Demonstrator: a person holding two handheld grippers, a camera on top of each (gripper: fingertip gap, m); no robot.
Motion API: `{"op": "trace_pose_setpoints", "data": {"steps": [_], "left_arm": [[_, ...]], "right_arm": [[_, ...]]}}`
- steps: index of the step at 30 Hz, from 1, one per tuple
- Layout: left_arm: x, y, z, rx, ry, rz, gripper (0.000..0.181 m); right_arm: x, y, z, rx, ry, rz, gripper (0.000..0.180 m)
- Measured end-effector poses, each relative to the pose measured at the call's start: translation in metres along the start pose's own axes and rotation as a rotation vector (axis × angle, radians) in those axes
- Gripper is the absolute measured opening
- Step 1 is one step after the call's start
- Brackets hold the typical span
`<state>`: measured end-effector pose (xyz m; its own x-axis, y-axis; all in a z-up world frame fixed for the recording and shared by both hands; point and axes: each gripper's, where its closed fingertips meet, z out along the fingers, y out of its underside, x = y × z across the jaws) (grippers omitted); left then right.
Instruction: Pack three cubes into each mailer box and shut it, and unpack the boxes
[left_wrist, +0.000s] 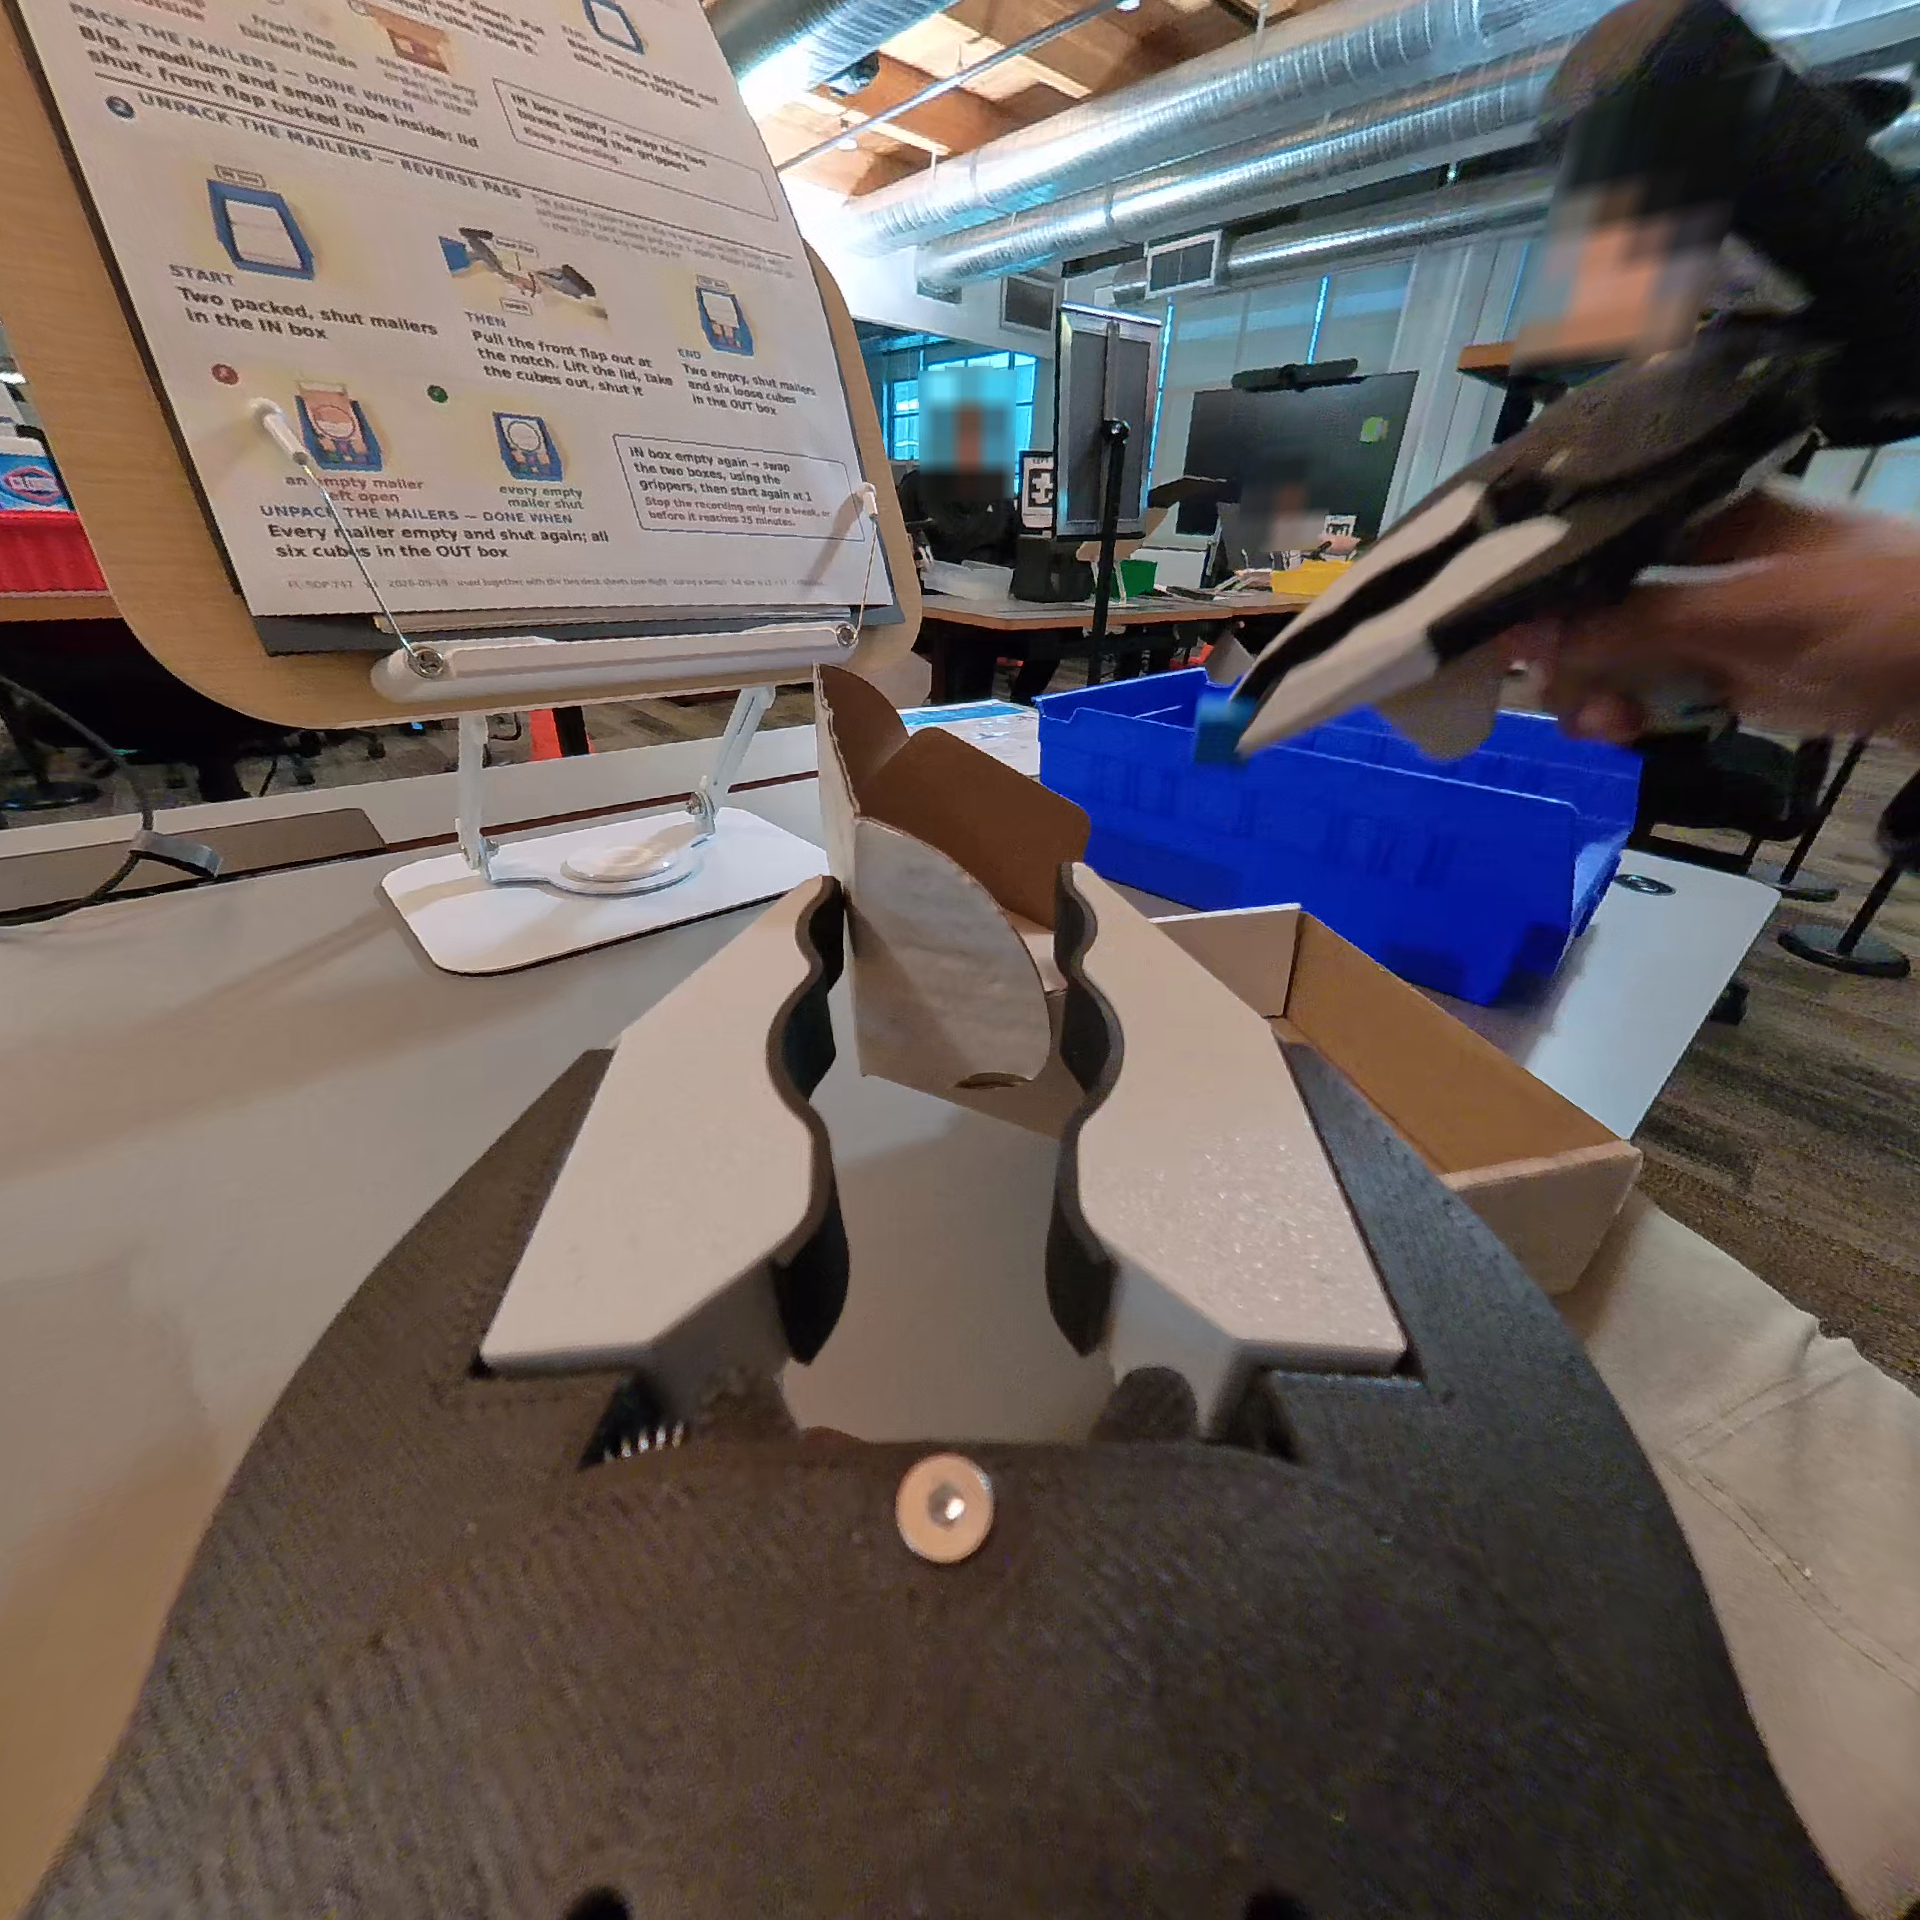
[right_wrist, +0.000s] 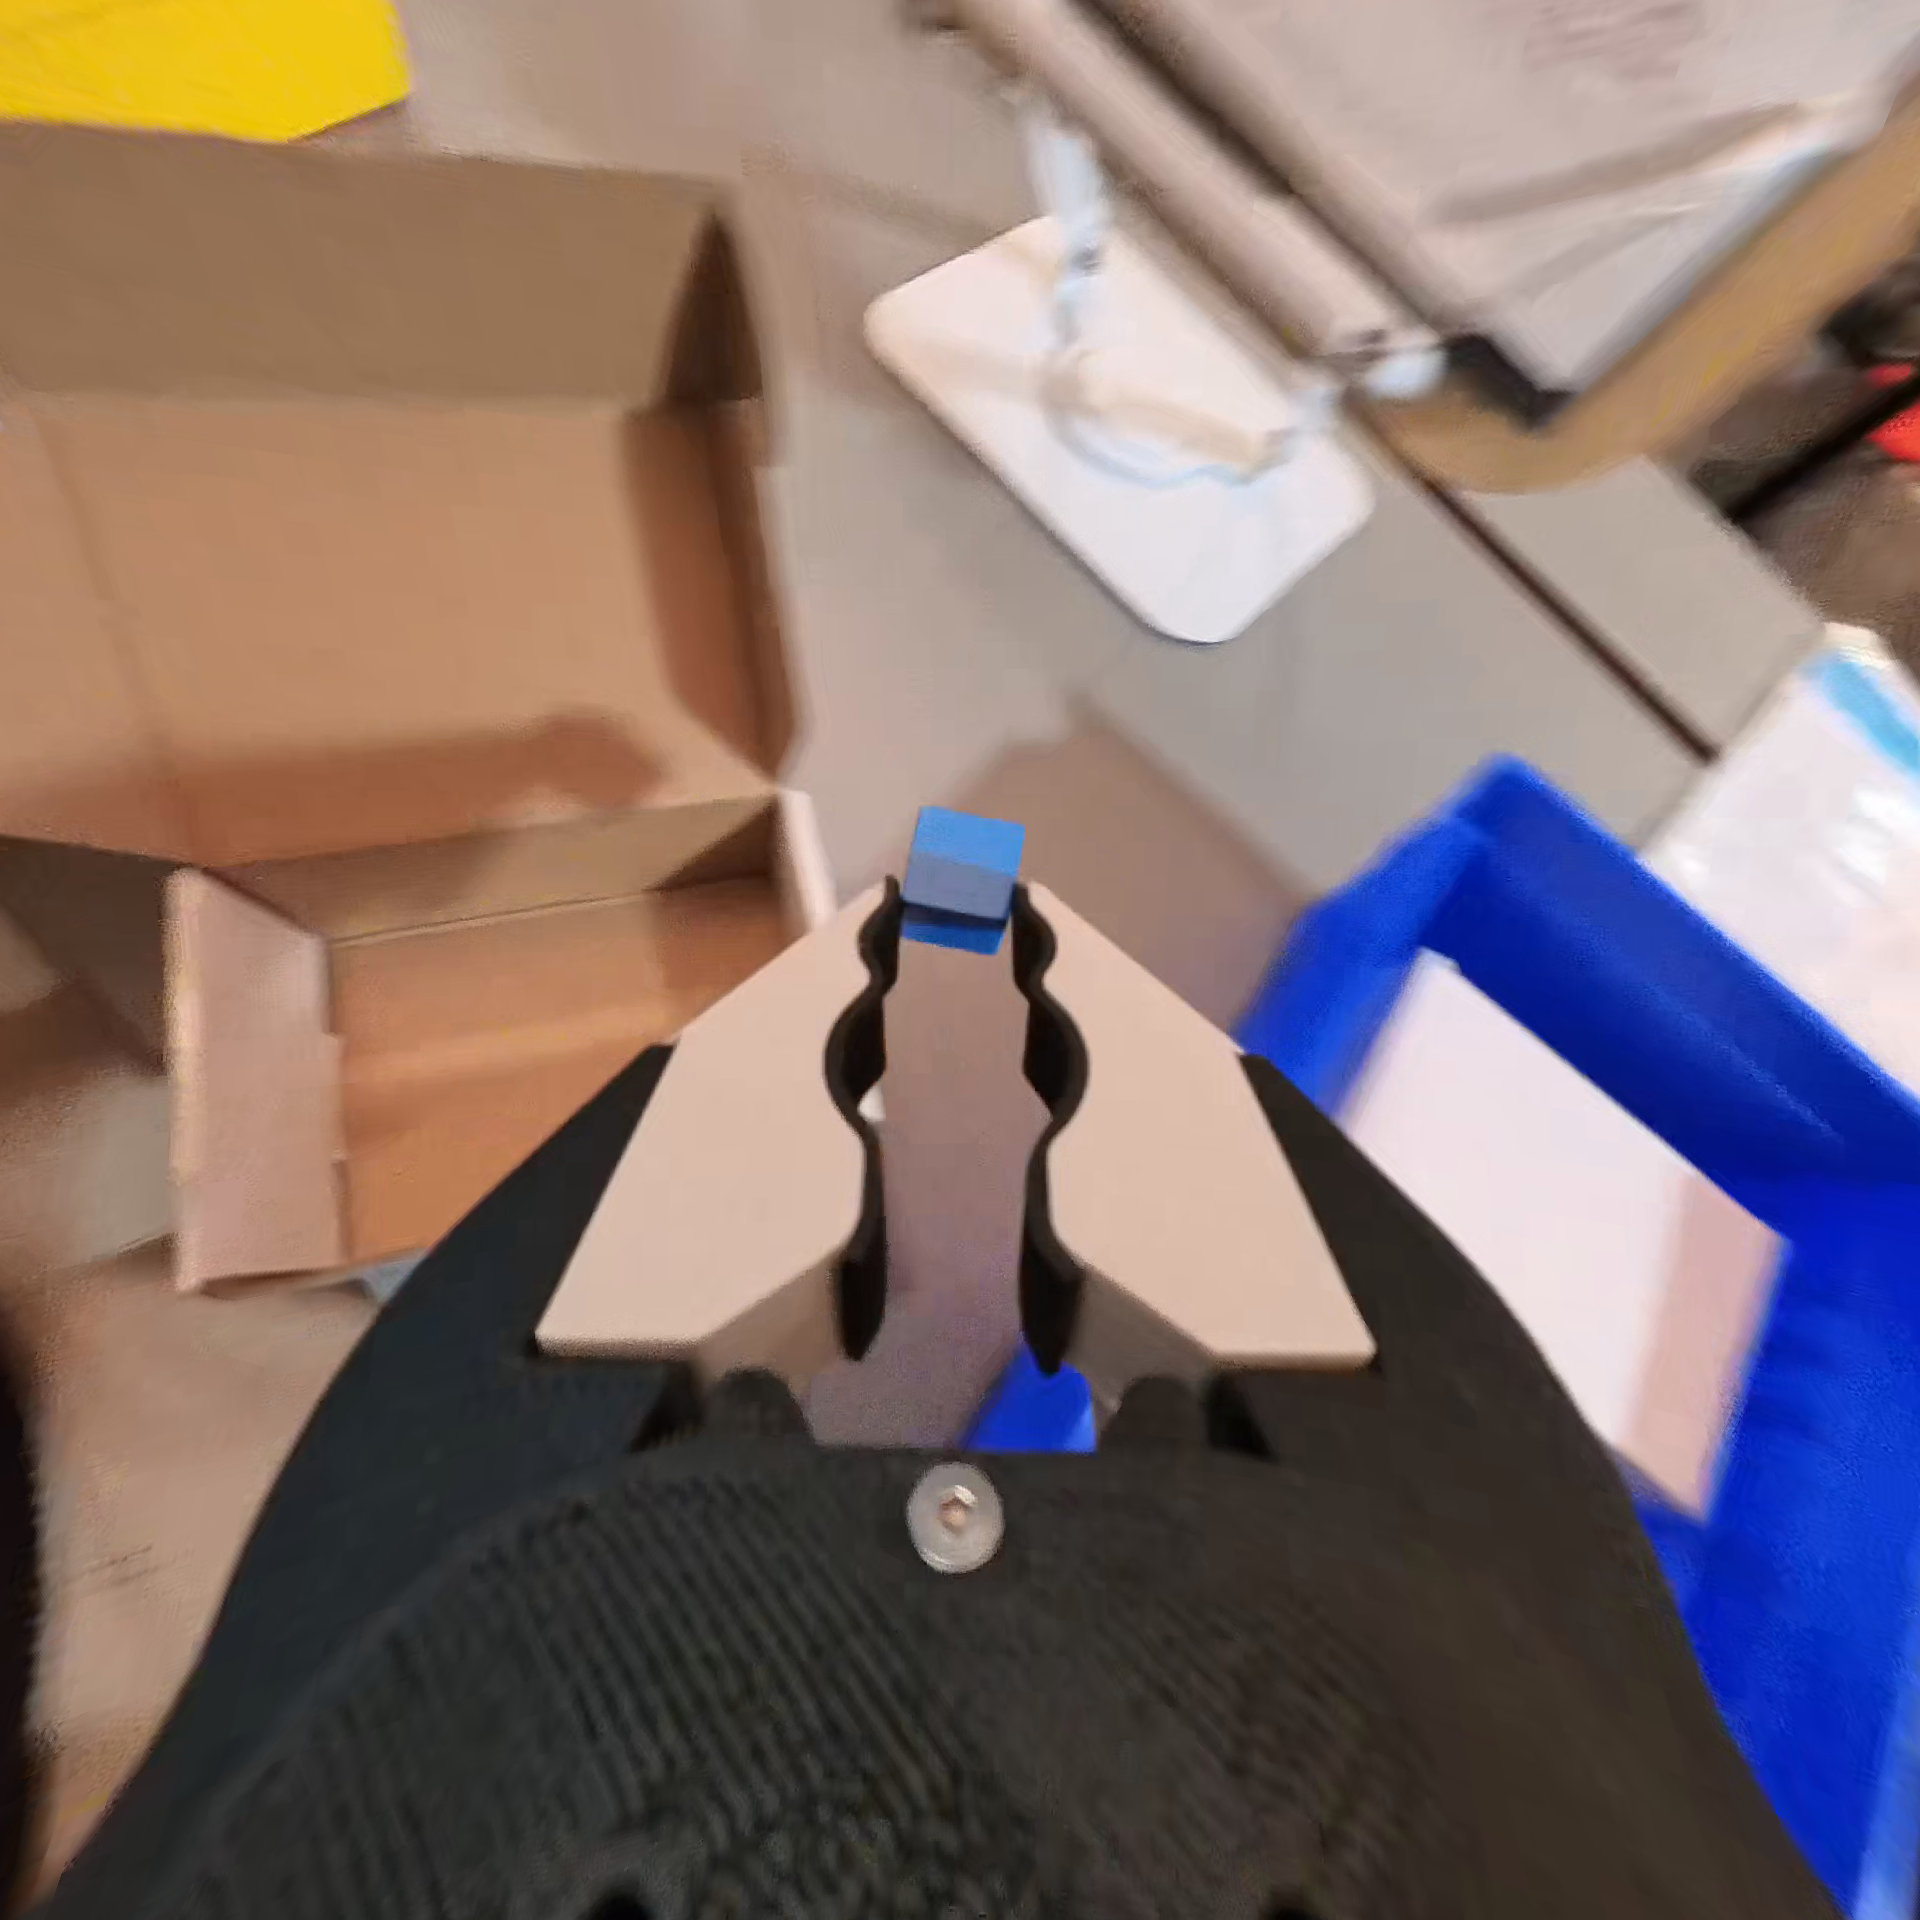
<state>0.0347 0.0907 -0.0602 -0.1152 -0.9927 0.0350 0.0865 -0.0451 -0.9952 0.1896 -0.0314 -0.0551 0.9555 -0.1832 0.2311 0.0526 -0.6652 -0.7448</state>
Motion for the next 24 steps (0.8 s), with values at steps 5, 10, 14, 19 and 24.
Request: {"op": "trace_pose_setpoints", "data": {"steps": [5, 10, 14, 19, 24], "left_arm": [[0.000, 0.000, 0.000, 0.000, -0.001, -0.001, 0.038], [0.002, 0.000, 0.001, -0.001, -0.001, 0.003, 0.039], [0.001, 0.000, 0.001, 0.000, -0.003, 0.003, 0.038], [0.000, 0.001, 0.001, -0.001, -0.004, -0.001, 0.038], [0.000, 0.001, 0.001, -0.002, -0.002, 0.002, 0.039]], "right_arm": [[0.084, 0.053, -0.054, -0.061, 0.115, 0.222, 0.020], [0.144, 0.153, -0.054, -0.264, 0.273, 0.353, 0.020], [0.160, 0.198, -0.041, -0.374, 0.350, 0.387, 0.020], [0.162, 0.221, -0.032, -0.450, 0.376, 0.409, 0.020], [0.162, 0.237, -0.031, -0.480, 0.377, 0.459, 0.021]]}}
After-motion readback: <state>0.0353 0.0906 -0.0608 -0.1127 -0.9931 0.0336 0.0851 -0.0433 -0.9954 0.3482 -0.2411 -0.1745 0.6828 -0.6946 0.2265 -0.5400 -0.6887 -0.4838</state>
